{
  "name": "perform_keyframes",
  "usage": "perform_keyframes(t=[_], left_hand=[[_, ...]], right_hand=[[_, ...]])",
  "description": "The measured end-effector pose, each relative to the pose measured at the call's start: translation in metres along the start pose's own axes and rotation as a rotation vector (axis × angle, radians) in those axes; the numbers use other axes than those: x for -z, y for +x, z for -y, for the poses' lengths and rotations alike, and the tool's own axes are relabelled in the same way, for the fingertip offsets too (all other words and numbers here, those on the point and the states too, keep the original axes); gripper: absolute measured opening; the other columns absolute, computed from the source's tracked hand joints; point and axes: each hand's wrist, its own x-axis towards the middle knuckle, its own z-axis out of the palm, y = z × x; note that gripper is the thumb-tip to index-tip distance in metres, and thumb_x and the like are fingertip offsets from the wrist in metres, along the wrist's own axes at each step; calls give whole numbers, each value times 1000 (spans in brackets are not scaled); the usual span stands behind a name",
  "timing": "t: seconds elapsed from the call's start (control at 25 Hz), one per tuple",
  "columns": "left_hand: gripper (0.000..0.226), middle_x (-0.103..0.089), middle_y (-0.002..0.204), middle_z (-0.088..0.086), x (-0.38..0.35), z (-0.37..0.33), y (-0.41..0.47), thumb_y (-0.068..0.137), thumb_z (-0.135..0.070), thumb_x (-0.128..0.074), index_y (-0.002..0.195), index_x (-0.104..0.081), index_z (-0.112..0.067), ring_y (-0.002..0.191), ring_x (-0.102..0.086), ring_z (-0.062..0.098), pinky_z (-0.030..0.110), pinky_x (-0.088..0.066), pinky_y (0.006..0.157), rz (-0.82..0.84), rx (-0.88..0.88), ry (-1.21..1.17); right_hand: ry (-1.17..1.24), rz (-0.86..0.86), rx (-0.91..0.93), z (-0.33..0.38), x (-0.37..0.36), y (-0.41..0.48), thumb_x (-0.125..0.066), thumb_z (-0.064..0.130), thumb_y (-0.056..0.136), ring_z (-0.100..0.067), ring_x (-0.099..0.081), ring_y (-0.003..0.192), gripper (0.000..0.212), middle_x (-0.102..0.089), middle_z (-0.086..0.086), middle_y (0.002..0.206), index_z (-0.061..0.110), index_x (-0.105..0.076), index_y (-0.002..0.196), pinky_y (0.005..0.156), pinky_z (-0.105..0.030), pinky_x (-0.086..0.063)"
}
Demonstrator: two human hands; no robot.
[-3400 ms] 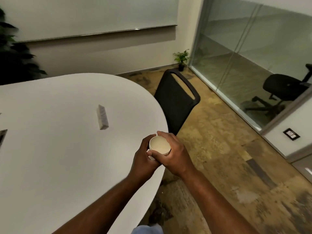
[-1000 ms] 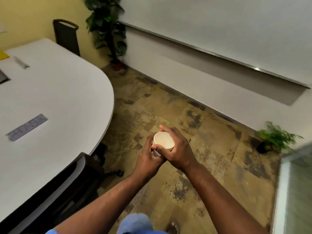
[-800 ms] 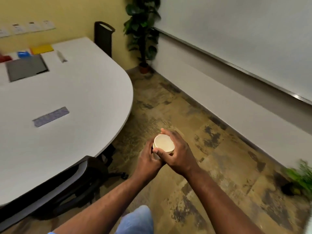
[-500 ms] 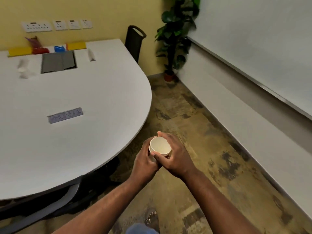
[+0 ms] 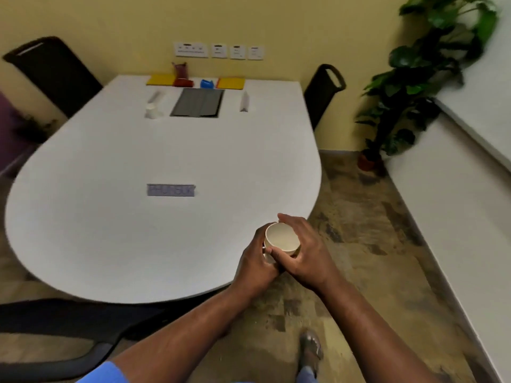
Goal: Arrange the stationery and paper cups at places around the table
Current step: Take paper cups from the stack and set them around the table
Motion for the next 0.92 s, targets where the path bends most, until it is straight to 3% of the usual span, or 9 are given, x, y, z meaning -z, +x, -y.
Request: perform_keyframes(t=[0.12, 0.2, 0.48, 0.64, 0.8, 0.92], left_hand=[[69, -61, 128, -31, -17, 15, 38, 77, -34, -80, 129, -44, -61, 115, -61, -7, 18, -53, 94, -120, 75, 21], [71, -63, 125, -29, -30, 13, 71, 75, -29, -83, 128, -46, -60, 112, -63, -6, 19, -54, 91, -185, 125, 43], [68, -65, 119, -34, -38, 1, 158, 66, -41, -78, 123, -48, -63, 107, -65, -7, 8, -50, 80, -502, 250, 15], [66, -64, 119, -36, -9, 17, 200, 67, -47, -72, 125, -44, -66, 106, -64, -9, 8, -50, 80, -628, 297, 53], [69, -62, 122, -37, 22, 48, 237, 67, -49, -66, 132, -44, -59, 110, -63, -9, 17, -53, 88, -655, 336, 64], [70, -64, 121, -35, 43, 64, 264, 65, -53, -73, 126, -42, -67, 108, -64, -9, 19, -55, 87, -663, 347, 82]], right_hand=[[73, 107, 58, -33, 0, 53, -77, 44, 80, 4, -53, 123, 69, -57, 13, 135, 27, -53, 142, 100, -12, -41], [126, 173, 87, -58, 5, 92, -75, 46, 78, 5, -53, 123, 69, -56, 16, 135, 29, -53, 141, 100, -11, -42], [227, 424, 238, -89, -1, 212, -81, 38, 79, 3, -53, 124, 68, -53, 21, 135, 35, -51, 140, 95, -7, -40], [267, 509, 334, -90, -37, 266, -76, 33, 83, -2, -52, 128, 65, -52, 15, 138, 28, -51, 142, 99, -10, -41], [274, 548, 343, -87, -74, 310, -72, 29, 83, 1, -50, 129, 66, -52, 12, 140, 25, -50, 144, 101, -14, -42], [292, 548, 361, -86, -92, 346, -70, 32, 82, 0, -52, 128, 65, -53, 11, 140, 23, -50, 144, 102, -17, -44]])
